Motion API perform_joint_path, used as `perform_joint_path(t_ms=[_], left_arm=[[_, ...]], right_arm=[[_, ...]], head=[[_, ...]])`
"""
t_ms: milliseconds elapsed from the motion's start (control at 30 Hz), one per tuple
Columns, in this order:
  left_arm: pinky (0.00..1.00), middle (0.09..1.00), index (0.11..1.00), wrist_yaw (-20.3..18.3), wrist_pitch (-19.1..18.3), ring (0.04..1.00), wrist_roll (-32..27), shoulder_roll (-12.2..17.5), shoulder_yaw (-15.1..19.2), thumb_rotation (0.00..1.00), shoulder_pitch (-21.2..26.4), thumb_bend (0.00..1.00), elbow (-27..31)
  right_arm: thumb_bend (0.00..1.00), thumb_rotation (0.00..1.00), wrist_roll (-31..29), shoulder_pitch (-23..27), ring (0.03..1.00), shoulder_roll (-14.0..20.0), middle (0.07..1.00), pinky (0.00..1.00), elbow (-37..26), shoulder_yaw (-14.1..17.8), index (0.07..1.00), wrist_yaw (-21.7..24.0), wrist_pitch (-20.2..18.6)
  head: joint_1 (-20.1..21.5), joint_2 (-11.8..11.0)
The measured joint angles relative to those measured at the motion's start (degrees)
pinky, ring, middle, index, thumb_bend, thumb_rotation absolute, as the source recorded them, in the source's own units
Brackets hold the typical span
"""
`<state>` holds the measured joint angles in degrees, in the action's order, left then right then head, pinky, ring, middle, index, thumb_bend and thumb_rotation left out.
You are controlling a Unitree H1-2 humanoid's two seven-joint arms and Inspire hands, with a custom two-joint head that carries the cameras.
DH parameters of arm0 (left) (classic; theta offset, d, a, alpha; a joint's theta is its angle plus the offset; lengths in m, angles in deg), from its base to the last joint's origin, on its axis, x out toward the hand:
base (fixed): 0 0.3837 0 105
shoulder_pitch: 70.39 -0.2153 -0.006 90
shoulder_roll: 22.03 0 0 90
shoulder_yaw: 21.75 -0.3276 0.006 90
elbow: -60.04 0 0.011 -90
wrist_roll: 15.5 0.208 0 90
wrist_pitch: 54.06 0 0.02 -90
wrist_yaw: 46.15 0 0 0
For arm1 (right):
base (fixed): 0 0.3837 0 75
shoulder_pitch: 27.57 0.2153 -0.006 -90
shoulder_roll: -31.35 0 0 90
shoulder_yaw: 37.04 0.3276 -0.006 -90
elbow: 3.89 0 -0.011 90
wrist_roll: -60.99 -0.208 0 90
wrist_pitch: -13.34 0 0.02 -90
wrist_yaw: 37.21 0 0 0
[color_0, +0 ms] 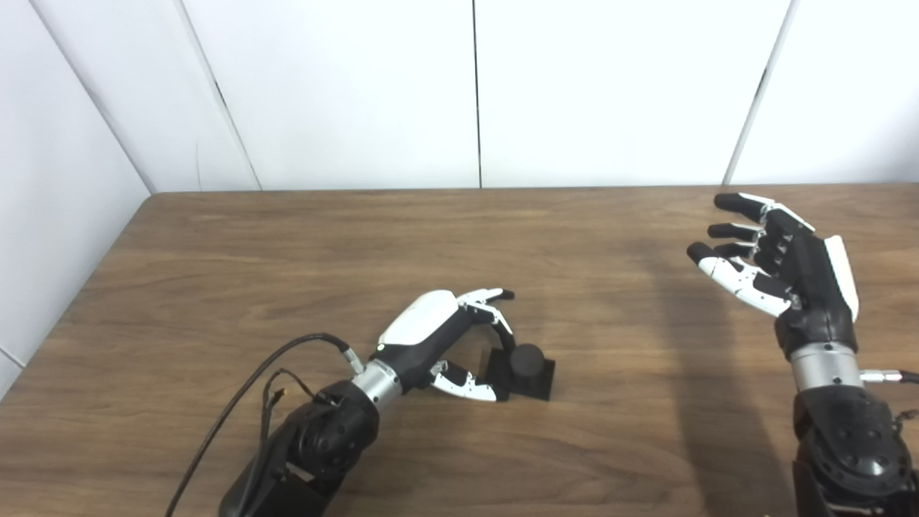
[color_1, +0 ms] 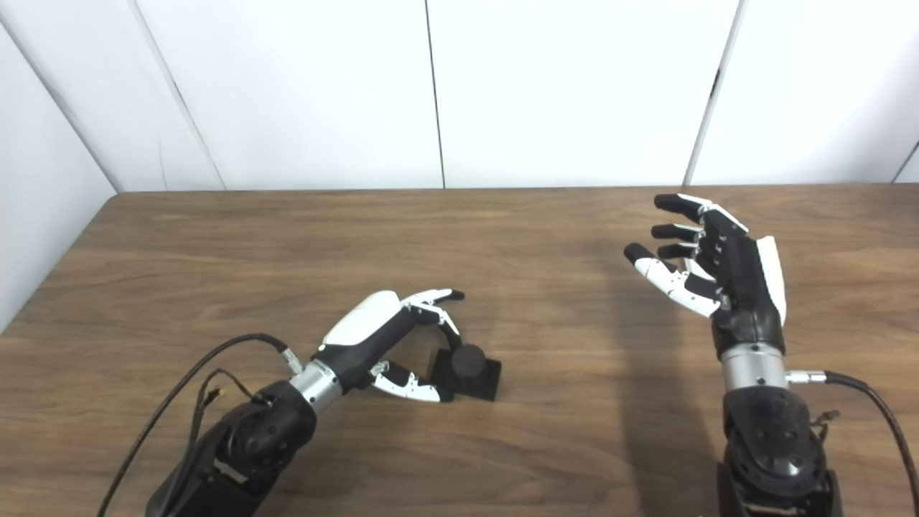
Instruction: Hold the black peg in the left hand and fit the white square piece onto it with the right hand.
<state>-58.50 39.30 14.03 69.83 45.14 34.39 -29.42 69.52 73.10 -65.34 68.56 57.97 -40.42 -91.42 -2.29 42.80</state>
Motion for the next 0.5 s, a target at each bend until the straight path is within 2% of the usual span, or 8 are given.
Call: perform_joint_path(t_ms=[233, 433, 467, 500], left_arm=[[0.91, 0.930, 0.585, -0.98, 0.06, 0.940, 1.24, -0.51, -0.47, 0.42, -1.16, 0.82, 1.50], [0.87, 0.929, 0.585, -1.41, 0.46, 0.935, 1.40, -0.81, -0.26, 0.43, -1.29, 0.82, 1.55], [0.87, 0.928, 0.586, -1.42, 0.52, 0.935, 1.41, -0.81, -0.18, 0.42, -1.30, 0.83, 1.55], [0.87, 0.928, 0.587, -1.42, 0.55, 0.935, 1.41, -0.83, -0.08, 0.42, -1.30, 0.83, 1.55]], right_arm=[[0.58, 0.17, -0.23, -0.01, 0.680, -0.02, 0.791, 0.59, -0.10, 0.06, 0.695, 0.05, -0.04], [0.58, 0.17, -0.27, 0.02, 0.696, 0.03, 0.799, 0.58, -0.18, 0.56, 0.694, 0.05, -0.17], [0.57, 0.16, -0.31, 0.02, 0.703, 0.05, 0.799, 0.57, -0.20, 0.66, 0.693, 0.05, -0.19], [0.57, 0.15, -0.36, 0.03, 0.705, 0.08, 0.799, 0.57, -0.21, 0.72, 0.693, 0.08, -0.19]], head=[[2.37, 0.44], [3.96, 0.44], [5.96, 0.35], [6.15, 0.35]])
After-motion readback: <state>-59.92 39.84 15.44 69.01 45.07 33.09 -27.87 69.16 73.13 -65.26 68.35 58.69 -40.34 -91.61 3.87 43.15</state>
